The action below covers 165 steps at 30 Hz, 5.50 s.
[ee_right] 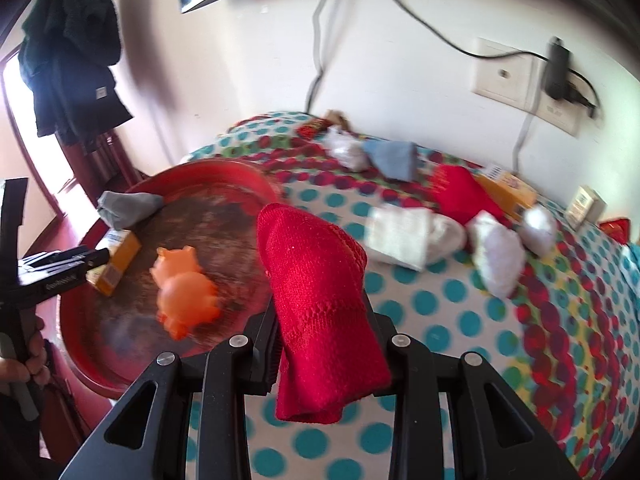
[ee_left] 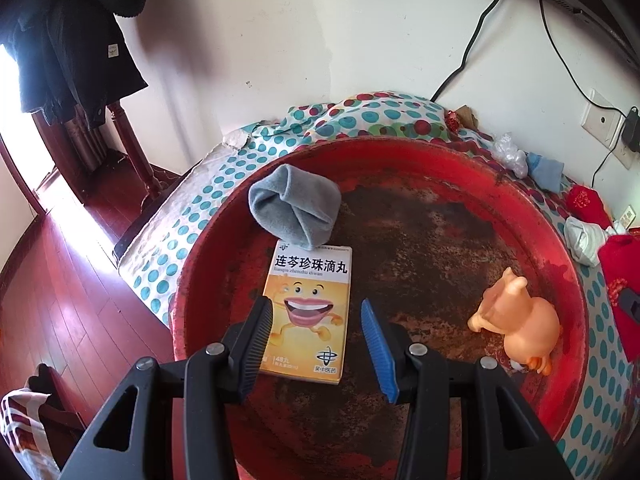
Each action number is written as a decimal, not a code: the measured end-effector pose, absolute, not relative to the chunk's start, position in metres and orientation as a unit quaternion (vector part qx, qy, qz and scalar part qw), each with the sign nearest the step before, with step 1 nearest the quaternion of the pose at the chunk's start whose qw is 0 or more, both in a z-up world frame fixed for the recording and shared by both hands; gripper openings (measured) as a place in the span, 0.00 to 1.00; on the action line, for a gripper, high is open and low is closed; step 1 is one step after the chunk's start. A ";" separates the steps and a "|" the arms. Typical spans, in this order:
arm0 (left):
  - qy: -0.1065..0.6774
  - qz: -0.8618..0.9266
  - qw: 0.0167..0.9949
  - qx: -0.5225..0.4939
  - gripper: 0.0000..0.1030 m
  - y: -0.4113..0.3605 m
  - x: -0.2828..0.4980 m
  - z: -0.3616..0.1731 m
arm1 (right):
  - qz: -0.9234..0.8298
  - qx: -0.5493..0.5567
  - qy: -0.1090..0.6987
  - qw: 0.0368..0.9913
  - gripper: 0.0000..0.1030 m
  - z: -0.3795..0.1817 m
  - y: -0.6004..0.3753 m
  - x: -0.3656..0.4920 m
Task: Organize objects
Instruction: 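Carry the red sock into the red tray and release it, then grasp a white sock with the right gripper while the left gripper grasps another white sock, then carry the white sock into the red tray and open the left gripper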
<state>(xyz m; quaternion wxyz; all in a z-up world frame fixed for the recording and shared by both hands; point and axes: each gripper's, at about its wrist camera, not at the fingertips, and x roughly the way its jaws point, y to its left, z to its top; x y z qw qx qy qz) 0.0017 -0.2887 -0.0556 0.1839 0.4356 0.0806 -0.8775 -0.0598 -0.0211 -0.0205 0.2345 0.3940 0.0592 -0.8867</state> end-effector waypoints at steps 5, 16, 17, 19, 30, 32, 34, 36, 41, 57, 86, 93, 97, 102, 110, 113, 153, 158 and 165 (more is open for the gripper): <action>0.071 -0.877 0.189 0.436 0.46 -0.289 0.002 -0.056 | -0.881 0.389 0.074 0.259 0.29 -0.016 -0.059 -0.067; 0.057 -0.877 0.189 0.438 0.46 -0.294 0.003 -0.058 | -0.866 0.409 0.101 0.271 0.29 -0.033 -0.098 -0.086; 0.059 -0.877 0.187 0.438 0.46 -0.296 0.003 -0.058 | -0.865 0.409 0.108 0.269 0.29 -0.034 -0.101 -0.086; 0.065 -0.878 0.182 0.437 0.46 -0.298 0.003 -0.058 | -0.863 0.411 0.114 0.272 0.29 -0.036 -0.106 -0.087; 0.067 -0.878 0.183 0.437 0.54 -0.300 0.003 -0.060 | -0.850 0.429 0.142 0.273 0.32 -0.051 -0.122 -0.096; 0.062 -0.879 0.183 0.435 0.54 -0.299 0.003 -0.059 | -0.847 0.432 0.144 0.273 0.32 -0.055 -0.123 -0.096; 0.058 -0.883 0.180 0.431 0.54 -0.297 0.004 -0.058 | -0.849 0.431 0.143 0.271 0.32 -0.056 -0.123 -0.095; 0.059 -0.885 0.174 0.427 0.54 -0.296 0.004 -0.056 | -0.849 0.430 0.140 0.273 0.35 -0.055 -0.122 -0.093; 0.063 -0.884 0.171 0.431 0.54 -0.296 0.003 -0.057 | -0.860 0.411 0.129 0.274 0.59 -0.043 -0.112 -0.083; 0.036 -0.885 0.158 0.436 0.54 -0.277 -0.001 -0.060 | -0.899 0.407 0.037 0.159 0.69 -0.039 0.042 -0.086; -0.070 -0.898 0.082 0.427 0.54 -0.187 -0.014 -0.027 | -0.890 0.436 0.041 0.125 0.28 -0.086 0.141 -0.146; -0.079 -0.905 -0.021 0.417 0.62 -0.117 -0.039 0.005 | -0.895 0.433 0.021 0.100 0.28 -0.084 0.198 -0.115; -0.091 -0.894 -0.077 0.432 0.66 -0.070 -0.072 0.000 | -0.896 0.433 -0.008 0.099 0.27 -0.084 0.211 -0.115; -0.107 -0.866 -0.092 0.479 0.67 -0.031 -0.122 -0.031 | -0.896 0.434 0.019 0.090 0.29 -0.084 0.203 -0.113; -0.075 -0.844 -0.064 0.528 0.67 -0.017 -0.188 -0.066 | -0.896 0.434 0.021 0.094 0.32 -0.085 0.203 -0.114; -0.070 -0.839 -0.066 0.535 0.67 -0.016 -0.204 -0.072 | -0.896 0.434 0.020 0.095 0.33 -0.085 0.203 -0.113; -0.036 -0.864 -0.037 0.501 0.44 0.008 -0.107 -0.075 | -0.895 0.435 0.042 0.089 0.36 -0.087 0.193 -0.112; -0.045 -0.865 -0.037 0.498 0.44 0.008 -0.092 -0.073 | -0.895 0.435 0.042 0.089 0.36 -0.087 0.193 -0.112; -0.052 -0.870 -0.049 0.487 0.44 0.011 -0.067 -0.066 | -0.895 0.435 0.043 0.089 0.36 -0.087 0.193 -0.112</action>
